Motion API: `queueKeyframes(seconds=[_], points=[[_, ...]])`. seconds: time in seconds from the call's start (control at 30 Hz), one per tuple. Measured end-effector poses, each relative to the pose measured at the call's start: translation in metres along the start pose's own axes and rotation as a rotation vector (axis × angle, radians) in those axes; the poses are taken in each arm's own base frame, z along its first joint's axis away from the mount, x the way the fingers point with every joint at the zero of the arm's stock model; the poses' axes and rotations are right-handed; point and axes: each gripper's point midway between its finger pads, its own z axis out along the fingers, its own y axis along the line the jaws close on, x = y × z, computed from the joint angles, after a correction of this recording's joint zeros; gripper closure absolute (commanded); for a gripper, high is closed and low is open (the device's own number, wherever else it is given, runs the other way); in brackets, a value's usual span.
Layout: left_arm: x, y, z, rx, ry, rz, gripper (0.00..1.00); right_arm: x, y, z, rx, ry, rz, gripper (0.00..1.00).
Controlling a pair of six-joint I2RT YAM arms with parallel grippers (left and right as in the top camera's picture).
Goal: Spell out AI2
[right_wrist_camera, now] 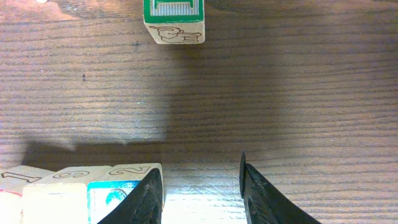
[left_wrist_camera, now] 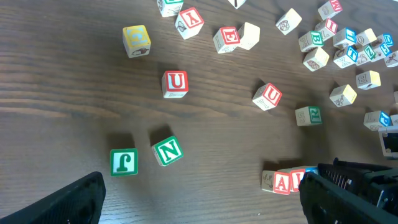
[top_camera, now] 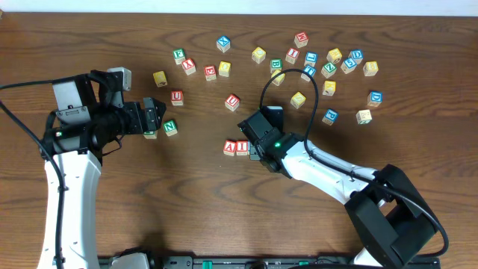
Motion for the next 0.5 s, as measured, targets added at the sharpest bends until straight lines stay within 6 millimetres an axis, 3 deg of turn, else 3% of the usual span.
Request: queueKeyframes(seconds=[0.33,0.5], points=[[0.0,0.0,0.0,0.0,0.0,0.001,0.02,-0.003,-0.002,0.0,0.014,-0.015,-0.003,0.57],[0.0,0.0,0.0,0.0,0.0,0.0,0.02,-0.013,-0.017,0.001,0.068,-0.051,0.032,0.55]])
